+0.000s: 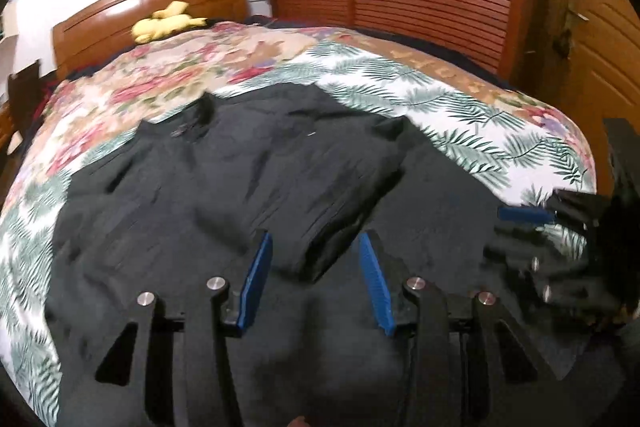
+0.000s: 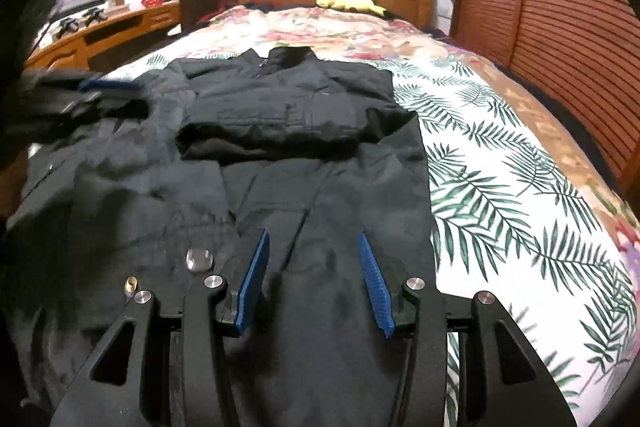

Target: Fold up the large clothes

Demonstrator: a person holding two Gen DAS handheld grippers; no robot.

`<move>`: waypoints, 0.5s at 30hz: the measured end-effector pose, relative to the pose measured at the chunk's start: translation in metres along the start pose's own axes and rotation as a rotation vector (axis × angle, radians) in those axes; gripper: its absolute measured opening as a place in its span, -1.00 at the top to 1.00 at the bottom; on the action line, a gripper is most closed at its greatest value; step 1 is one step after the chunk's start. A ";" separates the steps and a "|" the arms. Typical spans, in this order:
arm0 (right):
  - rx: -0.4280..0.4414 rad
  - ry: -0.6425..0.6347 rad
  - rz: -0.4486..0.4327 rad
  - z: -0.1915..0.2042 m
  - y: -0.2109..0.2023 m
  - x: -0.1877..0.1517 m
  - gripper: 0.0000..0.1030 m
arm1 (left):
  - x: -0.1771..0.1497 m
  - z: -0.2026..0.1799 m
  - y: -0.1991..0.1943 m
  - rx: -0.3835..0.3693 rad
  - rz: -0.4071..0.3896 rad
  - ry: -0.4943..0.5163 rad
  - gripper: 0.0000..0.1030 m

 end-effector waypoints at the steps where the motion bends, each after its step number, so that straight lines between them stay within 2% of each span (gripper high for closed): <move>1: -0.005 -0.008 -0.003 0.000 -0.003 -0.002 0.09 | 0.006 -0.005 0.007 -0.011 0.003 0.009 0.14; 7: -0.011 -0.006 -0.016 -0.009 -0.020 -0.011 0.09 | 0.033 -0.035 0.056 -0.071 0.054 0.054 0.14; 15: 0.003 0.056 0.003 -0.034 -0.029 -0.022 0.09 | 0.056 -0.057 0.109 -0.050 0.139 0.102 0.14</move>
Point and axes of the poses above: each gripper's, at about its wrist camera, not at the fingertips, and y roughly the way its jaws point, z to its left, x to its top, the point moved 1 cm from there along y, roughly the way its jaws point, and after that the axes turned 2 degrees about -z, right-handed, at the moved point
